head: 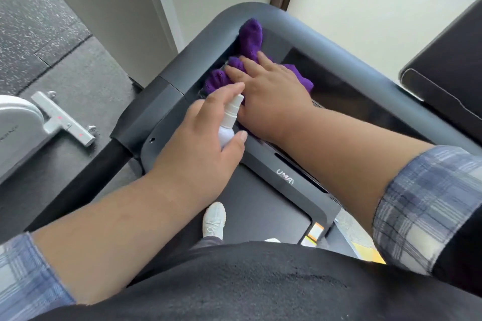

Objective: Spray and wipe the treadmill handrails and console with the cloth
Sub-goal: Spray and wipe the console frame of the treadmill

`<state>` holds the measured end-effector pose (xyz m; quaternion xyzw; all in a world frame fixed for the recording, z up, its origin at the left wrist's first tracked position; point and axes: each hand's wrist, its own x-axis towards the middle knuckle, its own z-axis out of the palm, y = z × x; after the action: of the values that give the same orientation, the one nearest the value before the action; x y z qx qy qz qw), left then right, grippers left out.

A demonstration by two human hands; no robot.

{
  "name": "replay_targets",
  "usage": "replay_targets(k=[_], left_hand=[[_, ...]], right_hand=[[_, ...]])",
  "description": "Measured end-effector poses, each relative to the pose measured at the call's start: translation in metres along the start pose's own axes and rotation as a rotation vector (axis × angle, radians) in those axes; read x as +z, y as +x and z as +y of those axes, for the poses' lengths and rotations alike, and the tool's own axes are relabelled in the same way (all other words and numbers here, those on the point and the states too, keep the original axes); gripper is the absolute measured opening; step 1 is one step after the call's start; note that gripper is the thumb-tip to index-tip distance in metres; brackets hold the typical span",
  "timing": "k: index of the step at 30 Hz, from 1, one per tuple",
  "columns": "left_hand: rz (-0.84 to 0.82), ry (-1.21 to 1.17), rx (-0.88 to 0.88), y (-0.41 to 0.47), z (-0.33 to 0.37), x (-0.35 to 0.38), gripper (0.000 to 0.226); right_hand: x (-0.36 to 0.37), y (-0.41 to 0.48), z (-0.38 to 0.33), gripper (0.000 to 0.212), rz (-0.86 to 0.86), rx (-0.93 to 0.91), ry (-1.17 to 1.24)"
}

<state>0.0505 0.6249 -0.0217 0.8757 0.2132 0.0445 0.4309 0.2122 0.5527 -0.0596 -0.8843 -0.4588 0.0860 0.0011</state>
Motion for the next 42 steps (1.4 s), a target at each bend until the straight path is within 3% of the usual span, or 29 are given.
replay_targets(k=[7,19,25,32,42], left_hand=[[-0.052,-0.064,-0.006,0.014,-0.01,-0.015,0.06],[-0.239,-0.056,0.113,0.008,-0.01,-0.023,0.062],[-0.154,-0.038,0.12,0.017,-0.022,-0.027,0.061],[-0.115,-0.078,0.087,0.02,-0.032,-0.029,0.061],[-0.229,-0.099,0.157,0.018,-0.008,-0.032,0.059]], right_hand=[[-0.005,-0.001,-0.009,0.067,0.035,0.07,0.02],[0.0,-0.113,0.024,0.085,-0.051,0.291,-0.027],[-0.001,-0.063,-0.007,0.085,-0.08,0.359,-0.003],[-0.002,0.011,-0.036,0.076,-0.094,0.308,0.017],[-0.01,-0.028,-0.021,0.065,-0.082,0.311,0.023]])
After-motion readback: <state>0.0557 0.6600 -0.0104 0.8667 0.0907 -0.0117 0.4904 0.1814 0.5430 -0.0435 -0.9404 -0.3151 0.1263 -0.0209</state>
